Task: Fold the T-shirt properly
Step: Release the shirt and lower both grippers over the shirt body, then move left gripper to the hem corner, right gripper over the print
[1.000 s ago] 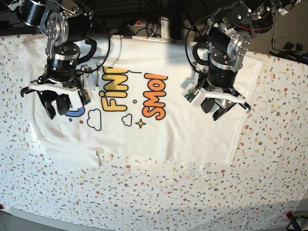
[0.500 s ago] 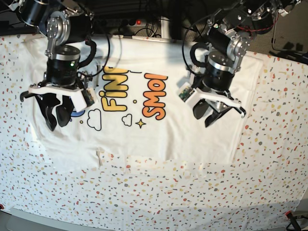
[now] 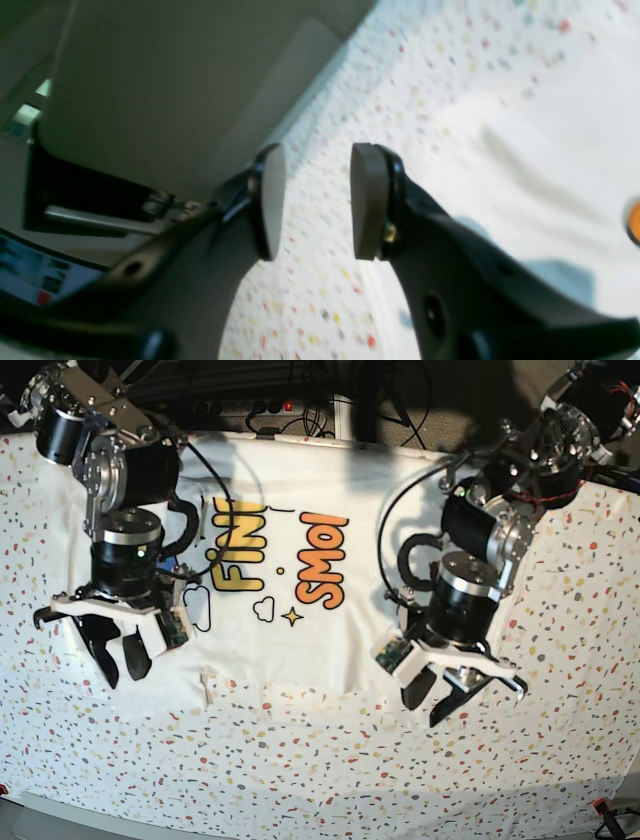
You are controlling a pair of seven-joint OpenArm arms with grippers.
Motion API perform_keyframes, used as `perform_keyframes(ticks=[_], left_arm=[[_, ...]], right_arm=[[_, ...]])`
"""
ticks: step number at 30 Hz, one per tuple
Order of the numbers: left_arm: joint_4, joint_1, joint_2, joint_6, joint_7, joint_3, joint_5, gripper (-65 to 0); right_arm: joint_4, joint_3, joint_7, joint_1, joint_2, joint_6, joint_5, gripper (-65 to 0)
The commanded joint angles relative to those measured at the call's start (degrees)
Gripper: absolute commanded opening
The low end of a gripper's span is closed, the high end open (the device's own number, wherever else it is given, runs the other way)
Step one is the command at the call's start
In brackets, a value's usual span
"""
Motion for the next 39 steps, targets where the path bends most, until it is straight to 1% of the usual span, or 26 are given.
perform_keyframes(ticks=[1, 3, 5, 8, 11, 15, 17, 20, 23, 25, 29, 31, 36, 39], left_arm=[[0.8, -1.9, -0.2, 0.7, -1.3, -0.3, 0.8, -43.3], [0.6, -3.6, -0.2, 0.7, -1.3, -0.3, 0.3, -43.3], [-0.5, -5.3, -0.2, 0.7, -1.4, -0.3, -0.9, -43.3], [-4.5, -7.6, 0.0, 0.7, -3.0, -0.3, -3.1, -43.3], [-12.2, -10.4, 0.9, 0.7, -3.4, -0.4, -3.3, -43.3], [-25.6, -15.4, 3.6, 0.7, -3.4, -0.4, -4.1, -43.3], [-32.5, -18.6, 4.8, 0.6, -3.6, -0.4, -6.6, -43.3], [-42.2, -24.1, 6.3, 0.6, -3.9, -0.4, -10.2, -43.3], [-49.5, -29.6, 6.6, -0.1, -4.1, -0.4, -15.5, -43.3], [-53.5, -32.9, 6.6, -3.4, -4.1, -0.4, -19.8, -43.3], [-61.1, -38.4, 6.6, -11.9, -4.0, -0.4, -30.3, -43.3], [-65.9, -40.5, 6.6, -15.9, -4.2, -0.4, -35.2, -43.3], [-80.7, -44.1, 6.5, -22.2, -5.8, -0.5, -46.9, -43.3], [-89.6, -44.3, 6.5, -26.3, -7.8, -3.0, -52.3, -43.3]], right_arm=[[0.9, 0.5, 1.1, 0.9, 0.7, -0.7, -1.2, -44.6], [0.9, 0.5, 1.3, 1.5, 0.7, -0.7, -0.5, -44.6], [0.8, 0.5, 2.0, 2.1, 0.7, -0.7, 1.8, -44.6], [0.0, 0.5, 3.2, 2.6, 0.7, -0.6, 4.2, -44.6], [-1.9, 0.5, 3.5, 3.8, 0.6, -0.6, 4.6, -44.6], [-7.1, 0.5, 3.5, 7.1, 0.1, -0.6, 5.2, -44.6], [-10.3, 0.5, 3.5, 9.2, -0.9, -0.6, 7.9, -44.6], [-15.3, 0.5, 3.4, 12.4, -3.3, -0.6, 10.3, -44.6], [-19.5, 0.5, 3.4, 15.4, -5.8, -0.6, 12.6, -44.6], [-21.8, 0.5, 3.5, 17.4, -7.3, -0.2, 14.9, -44.6], [-25.6, 0.5, 3.7, 21.0, -9.9, 2.4, 19.3, -44.6], [-26.8, 0.5, 3.7, 22.1, -11.0, 3.0, 21.2, -44.6], [-27.5, 0.5, 2.6, 22.3, -13.6, 3.0, 21.3, -44.6], [-27.5, 0.5, 1.5, 22.1, -15.4, 3.0, 20.7, -44.6]])
